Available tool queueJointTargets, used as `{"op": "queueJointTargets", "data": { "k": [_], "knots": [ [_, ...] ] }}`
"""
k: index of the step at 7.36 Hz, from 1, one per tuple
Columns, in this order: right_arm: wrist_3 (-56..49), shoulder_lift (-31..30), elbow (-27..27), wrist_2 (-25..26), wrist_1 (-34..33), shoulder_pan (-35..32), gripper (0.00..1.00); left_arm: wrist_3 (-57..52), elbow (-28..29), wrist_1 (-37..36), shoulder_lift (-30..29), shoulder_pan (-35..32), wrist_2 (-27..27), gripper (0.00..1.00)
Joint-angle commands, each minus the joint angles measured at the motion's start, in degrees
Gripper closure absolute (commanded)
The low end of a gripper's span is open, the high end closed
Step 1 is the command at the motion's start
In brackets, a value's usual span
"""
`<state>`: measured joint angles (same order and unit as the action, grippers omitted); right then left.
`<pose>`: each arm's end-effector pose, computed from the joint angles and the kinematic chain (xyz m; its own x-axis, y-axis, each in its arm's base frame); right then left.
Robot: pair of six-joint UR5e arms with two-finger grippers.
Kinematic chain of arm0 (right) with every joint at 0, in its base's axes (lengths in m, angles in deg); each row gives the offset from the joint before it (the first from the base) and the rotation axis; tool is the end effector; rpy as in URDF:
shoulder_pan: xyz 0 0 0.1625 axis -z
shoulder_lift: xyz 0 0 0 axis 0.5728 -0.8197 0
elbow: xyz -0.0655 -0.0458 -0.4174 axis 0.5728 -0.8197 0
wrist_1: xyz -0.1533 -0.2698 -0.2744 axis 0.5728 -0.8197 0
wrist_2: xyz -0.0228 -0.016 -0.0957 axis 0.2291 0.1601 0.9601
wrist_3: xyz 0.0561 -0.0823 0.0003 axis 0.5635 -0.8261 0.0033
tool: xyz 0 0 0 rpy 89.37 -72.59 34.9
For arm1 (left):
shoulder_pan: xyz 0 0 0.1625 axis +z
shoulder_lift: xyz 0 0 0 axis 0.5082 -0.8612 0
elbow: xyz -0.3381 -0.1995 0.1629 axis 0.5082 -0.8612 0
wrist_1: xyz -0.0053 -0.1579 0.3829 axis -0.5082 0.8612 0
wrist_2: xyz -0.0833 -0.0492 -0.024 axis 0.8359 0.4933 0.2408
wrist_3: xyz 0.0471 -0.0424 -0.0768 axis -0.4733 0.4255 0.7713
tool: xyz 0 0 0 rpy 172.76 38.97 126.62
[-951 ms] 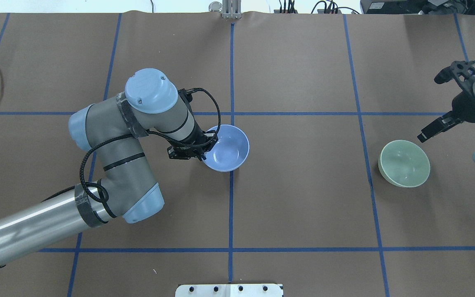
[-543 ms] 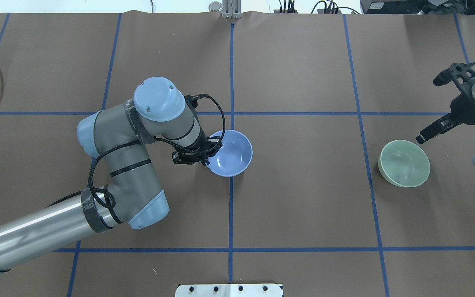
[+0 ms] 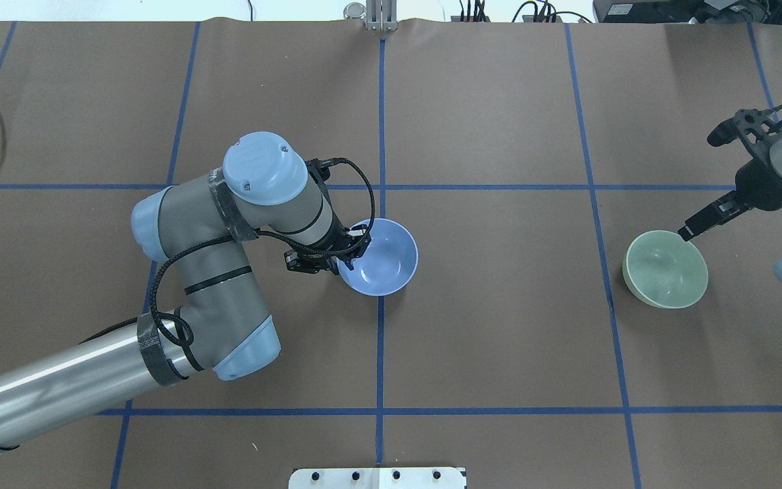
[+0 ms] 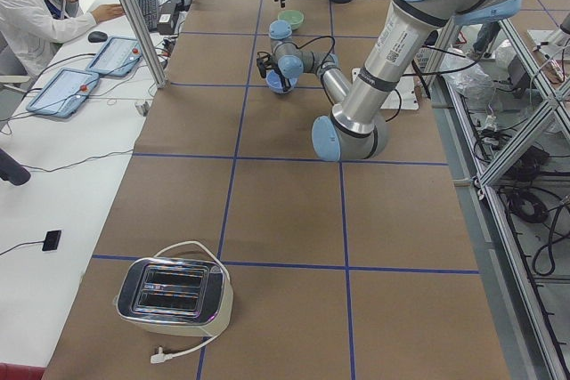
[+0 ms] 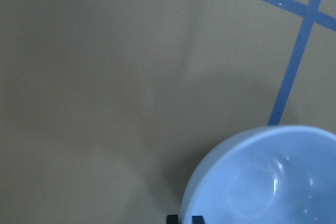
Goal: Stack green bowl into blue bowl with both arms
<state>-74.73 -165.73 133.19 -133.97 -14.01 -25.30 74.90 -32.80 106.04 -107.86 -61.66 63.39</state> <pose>-0.2081 -0.4919 0.5235 0.5518 -0.4252 0.7174 0.3165 0.9027 0.2915 0.5661 -0.4464 0.2186 0.5228 -0.2839 -0.8038 0.1498 0.9588 -0.2413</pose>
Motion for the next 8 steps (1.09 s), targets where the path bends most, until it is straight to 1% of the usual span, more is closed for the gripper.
{"op": "queueJointTargets", "data": {
  "k": [1,2,3,4,6,7,8],
  "knots": [
    [0.0,0.0,-0.2,0.1,0.0,0.1,0.03,-1.7,-1.1,0.6,0.1,-0.4,-0.1,0.09],
    [0.0,-0.1,-0.3,0.1,0.0,0.2,0.09,-3.4,-1.7,0.4,0.2,-1.7,0.7,0.06],
    [-0.1,-0.6,-0.3,0.2,0.0,0.6,0.16,-4.6,-2.9,-0.3,0.5,-4.0,2.6,0.05],
    [0.0,-1.2,-0.3,0.3,0.0,1.6,0.19,-6.3,-3.2,-0.8,0.5,-7.2,6.7,0.04],
    [-0.3,-2.2,-0.4,0.7,0.1,4.1,0.19,-9.9,-3.4,-2.3,0.4,-12.5,11.1,0.04],
    [-0.5,-2.9,-0.5,1.2,1.3,5.1,0.19,-12.0,-3.4,-3.4,0.4,-14.6,12.9,0.04],
    [-0.3,-3.9,-2.7,1.7,5.8,5.6,0.21,-13.2,-3.3,-3.7,0.4,-15.5,13.4,0.04]
  ]
}}
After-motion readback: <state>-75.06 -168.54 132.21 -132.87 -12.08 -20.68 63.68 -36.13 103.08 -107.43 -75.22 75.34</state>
